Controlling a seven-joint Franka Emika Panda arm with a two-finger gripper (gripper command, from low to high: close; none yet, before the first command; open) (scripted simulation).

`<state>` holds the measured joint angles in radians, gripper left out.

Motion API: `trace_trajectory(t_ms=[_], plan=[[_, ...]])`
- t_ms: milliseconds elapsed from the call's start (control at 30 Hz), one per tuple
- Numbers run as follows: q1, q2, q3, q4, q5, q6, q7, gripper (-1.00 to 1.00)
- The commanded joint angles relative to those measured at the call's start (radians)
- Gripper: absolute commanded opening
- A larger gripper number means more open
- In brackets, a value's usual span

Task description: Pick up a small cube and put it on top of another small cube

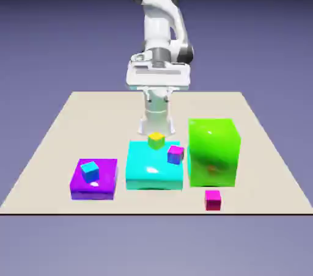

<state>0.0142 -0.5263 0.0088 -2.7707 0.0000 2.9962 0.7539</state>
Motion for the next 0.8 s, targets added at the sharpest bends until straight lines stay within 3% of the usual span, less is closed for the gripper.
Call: trace_trajectory(t_ms=[0,767], plan=[[0.002,0.036,0.007,0.033,0.0,-0.034,0.011,0.0],[0.044,0.87,0.176,0.783,0.001,-0.812,0.256,0.0]])
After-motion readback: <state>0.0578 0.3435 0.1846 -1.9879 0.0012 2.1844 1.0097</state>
